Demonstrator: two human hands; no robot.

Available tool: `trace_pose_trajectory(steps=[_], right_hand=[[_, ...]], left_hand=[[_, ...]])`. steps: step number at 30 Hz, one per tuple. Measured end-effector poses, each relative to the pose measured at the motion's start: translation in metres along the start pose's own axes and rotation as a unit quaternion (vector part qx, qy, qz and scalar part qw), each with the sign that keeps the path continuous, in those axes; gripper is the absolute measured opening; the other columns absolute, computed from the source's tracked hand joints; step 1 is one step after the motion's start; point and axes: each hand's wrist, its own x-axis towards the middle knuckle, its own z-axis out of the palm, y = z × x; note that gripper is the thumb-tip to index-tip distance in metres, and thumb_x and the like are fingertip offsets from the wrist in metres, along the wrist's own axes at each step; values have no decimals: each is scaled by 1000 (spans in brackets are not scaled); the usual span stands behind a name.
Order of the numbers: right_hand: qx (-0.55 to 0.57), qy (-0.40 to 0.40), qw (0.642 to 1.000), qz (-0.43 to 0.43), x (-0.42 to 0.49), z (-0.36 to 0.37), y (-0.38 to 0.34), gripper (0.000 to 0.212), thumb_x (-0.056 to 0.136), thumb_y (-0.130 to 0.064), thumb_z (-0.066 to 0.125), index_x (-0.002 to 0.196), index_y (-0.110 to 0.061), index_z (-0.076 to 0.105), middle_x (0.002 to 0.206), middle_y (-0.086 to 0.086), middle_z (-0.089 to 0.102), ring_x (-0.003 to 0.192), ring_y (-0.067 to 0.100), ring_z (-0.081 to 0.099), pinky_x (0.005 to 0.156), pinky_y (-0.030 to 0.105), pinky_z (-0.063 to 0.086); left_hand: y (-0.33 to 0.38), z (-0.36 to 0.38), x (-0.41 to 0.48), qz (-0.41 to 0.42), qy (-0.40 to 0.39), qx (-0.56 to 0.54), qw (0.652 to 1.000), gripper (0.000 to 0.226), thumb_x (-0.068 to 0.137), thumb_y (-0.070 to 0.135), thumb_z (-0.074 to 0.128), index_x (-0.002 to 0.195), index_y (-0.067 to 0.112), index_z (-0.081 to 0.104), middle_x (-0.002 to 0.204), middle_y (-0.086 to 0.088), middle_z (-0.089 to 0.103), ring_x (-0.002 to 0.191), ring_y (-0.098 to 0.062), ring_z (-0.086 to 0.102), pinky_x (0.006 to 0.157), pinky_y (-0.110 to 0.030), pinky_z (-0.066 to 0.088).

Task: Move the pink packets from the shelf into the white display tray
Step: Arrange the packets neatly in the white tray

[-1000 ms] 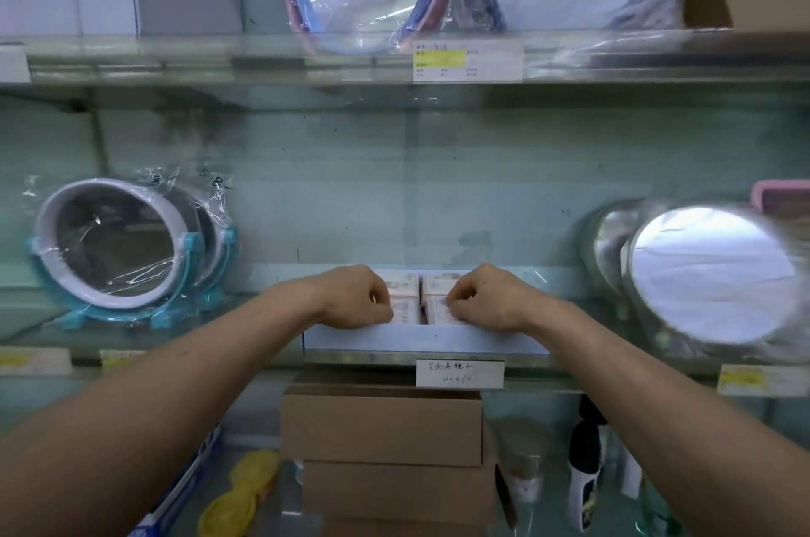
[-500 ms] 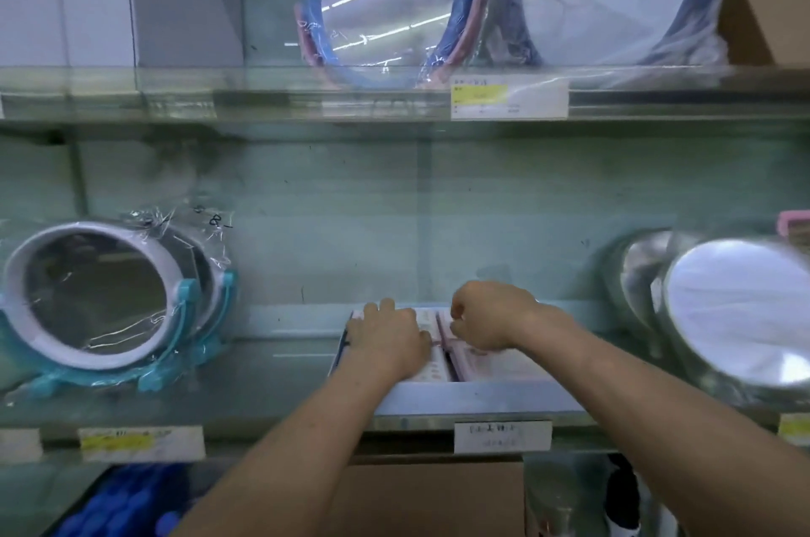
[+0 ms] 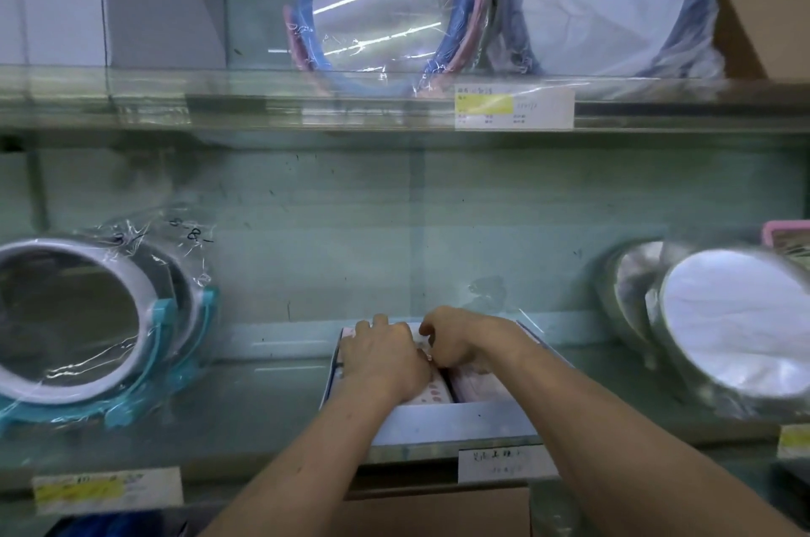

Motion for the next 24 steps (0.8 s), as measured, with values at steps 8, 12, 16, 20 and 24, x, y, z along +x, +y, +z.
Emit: trace_pose_trajectory(steps=[8, 12, 16, 20, 24], right_hand=[[-85, -21, 996, -29, 2, 3, 0, 7, 88, -9, 50, 95, -10, 53, 104, 13, 61, 83, 25, 52, 68, 29, 42], [-109, -9, 993, -35, 4, 6, 2, 23, 88, -9, 52, 111, -7, 57, 114, 11, 60, 85, 24, 52, 72, 30, 44], [-105, -13, 994, -39, 4, 6, 6, 32, 86, -13, 57, 117, -12, 56, 115, 8, 61, 89, 24, 56, 74, 30, 45], [-144, 38, 988, -45, 3, 10, 8, 30, 87, -16, 55, 117, -17, 58, 113, 4, 62, 98, 24, 59, 71, 29, 42], [-146, 63, 986, -53, 1, 16, 12, 24, 87, -15, 51, 110, -19, 58, 110, 2, 61, 100, 25, 59, 68, 31, 38]], left_hand=[[-1, 1, 2, 4, 6, -16, 1000, 39, 93, 37, 42, 122, 14, 55, 128, -8, 47, 122, -28, 42, 98, -38, 37], [0, 0, 2, 6, 9, -16, 1000, 39, 93, 37, 43, 121, 14, 56, 127, -8, 48, 120, -28, 44, 96, -38, 39], [0, 0, 3, 4, 10, -11, 1000, 39, 93, 37, 43, 122, 15, 56, 127, -7, 48, 121, -27, 44, 96, -38, 39], [0, 0, 4, 6, 9, -9, 1000, 39, 93, 38, 42, 122, 15, 56, 126, -7, 48, 120, -27, 45, 96, -37, 39], [0, -1, 3, 9, 9, -5, 1000, 38, 93, 37, 41, 120, 15, 57, 125, -7, 49, 118, -27, 47, 95, -36, 40]])
